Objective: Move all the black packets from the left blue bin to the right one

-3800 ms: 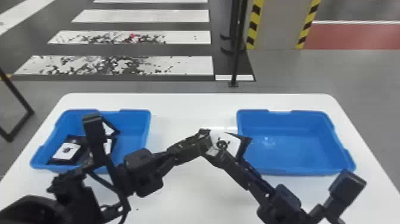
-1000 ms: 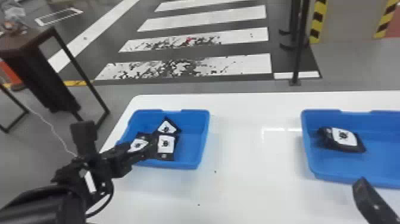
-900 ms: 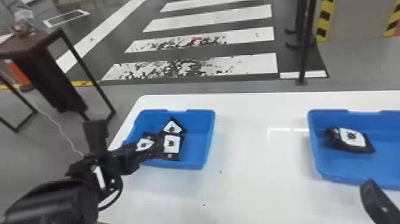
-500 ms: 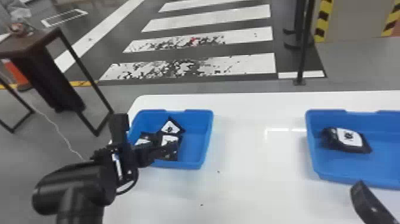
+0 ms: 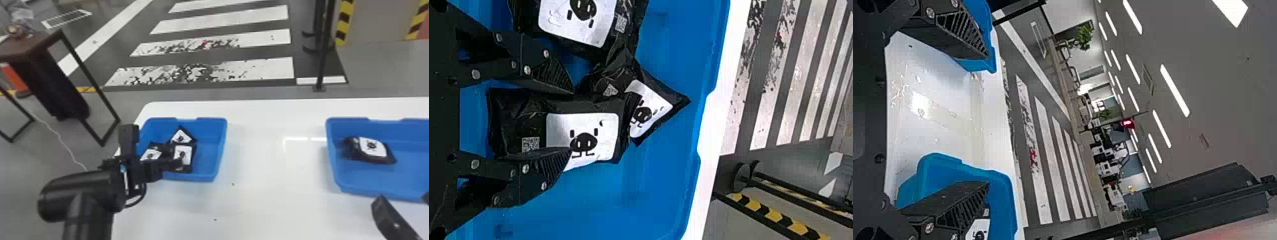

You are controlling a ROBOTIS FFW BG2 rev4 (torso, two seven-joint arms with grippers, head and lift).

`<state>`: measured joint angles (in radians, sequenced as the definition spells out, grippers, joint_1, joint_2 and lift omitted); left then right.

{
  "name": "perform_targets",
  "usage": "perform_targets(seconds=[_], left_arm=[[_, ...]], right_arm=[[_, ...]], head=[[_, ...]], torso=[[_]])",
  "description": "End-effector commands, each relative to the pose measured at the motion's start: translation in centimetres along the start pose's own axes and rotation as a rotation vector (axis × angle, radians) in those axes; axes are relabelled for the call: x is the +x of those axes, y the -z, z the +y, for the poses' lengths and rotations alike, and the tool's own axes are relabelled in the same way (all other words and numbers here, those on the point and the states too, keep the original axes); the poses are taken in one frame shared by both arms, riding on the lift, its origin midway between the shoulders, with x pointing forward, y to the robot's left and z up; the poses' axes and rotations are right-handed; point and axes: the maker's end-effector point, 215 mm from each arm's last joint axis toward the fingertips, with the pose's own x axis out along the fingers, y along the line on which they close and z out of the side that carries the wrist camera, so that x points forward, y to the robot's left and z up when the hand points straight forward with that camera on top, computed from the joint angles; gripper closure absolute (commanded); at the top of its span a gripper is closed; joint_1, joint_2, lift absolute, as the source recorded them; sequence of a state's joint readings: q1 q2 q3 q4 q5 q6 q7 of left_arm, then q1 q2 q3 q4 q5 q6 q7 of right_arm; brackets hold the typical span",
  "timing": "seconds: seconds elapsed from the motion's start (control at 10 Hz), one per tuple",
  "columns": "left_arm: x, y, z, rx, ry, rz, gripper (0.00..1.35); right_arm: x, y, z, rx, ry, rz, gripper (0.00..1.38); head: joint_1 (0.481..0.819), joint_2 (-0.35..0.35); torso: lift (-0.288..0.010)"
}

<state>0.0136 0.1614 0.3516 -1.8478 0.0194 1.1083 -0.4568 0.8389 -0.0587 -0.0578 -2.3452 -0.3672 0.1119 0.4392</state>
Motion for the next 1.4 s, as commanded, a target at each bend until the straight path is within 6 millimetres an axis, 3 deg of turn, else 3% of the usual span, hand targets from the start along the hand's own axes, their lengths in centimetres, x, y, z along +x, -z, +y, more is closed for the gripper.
perform_targets(seconds=[0.0, 0.2, 0.4, 0.6, 0.8, 1.0, 1.1, 1.2, 1.3], left_arm=[[0.3, 0.2, 0.2, 0.015, -0.007, 0.013, 1.01], [0.0, 0.2, 1.6, 0.037, -0.048, 0.018, 1.19], [-0.2, -1.6, 1.2, 0.070, -0.025, -0.045, 1.19], [-2.5, -4.5, -1.5, 0.109, 0.033, -0.142, 1.19], [-4.8, -6.1, -4.9, 0.132, 0.113, -0.216, 1.19], [-5.0, -5.0, -4.5, 0.121, 0.096, -0.184, 1.17], [-5.2, -4.7, -3.1, 0.101, 0.065, -0.179, 0.89], [-5.1, -4.0, -2.7, 0.085, 0.057, -0.151, 0.40], [-5.0, -4.3, -2.6, 0.094, 0.043, -0.146, 0.13]], right_arm=[[0.0, 0.2, 0.0, 0.005, -0.002, 0.004, 0.13], [0.1, 0.5, 0.0, 0.015, -0.003, 0.011, 0.14], [0.0, 0.6, 0.0, 0.021, -0.003, 0.013, 0.14], [0.0, 0.6, 0.1, 0.022, -0.004, 0.013, 0.14], [0.2, 0.6, 0.2, 0.024, -0.010, 0.010, 0.14], [0.3, 0.9, 0.1, 0.034, -0.015, 0.013, 0.15], [0.4, 1.0, 0.2, 0.035, -0.018, 0.015, 0.15], [0.3, 1.2, 0.1, 0.039, -0.017, 0.022, 0.15], [0.3, 1.2, 0.2, 0.040, -0.019, 0.021, 0.15]], head=[[0.695, 0.296], [0.695, 0.305], [0.695, 0.318], [0.695, 0.313], [0.695, 0.285], [0.695, 0.260], [0.695, 0.260], [0.695, 0.270], [0.695, 0.284]], torso=[[-0.140], [-0.140], [-0.140], [-0.140], [-0.140], [-0.140], [-0.140], [-0.140], [-0.140]])
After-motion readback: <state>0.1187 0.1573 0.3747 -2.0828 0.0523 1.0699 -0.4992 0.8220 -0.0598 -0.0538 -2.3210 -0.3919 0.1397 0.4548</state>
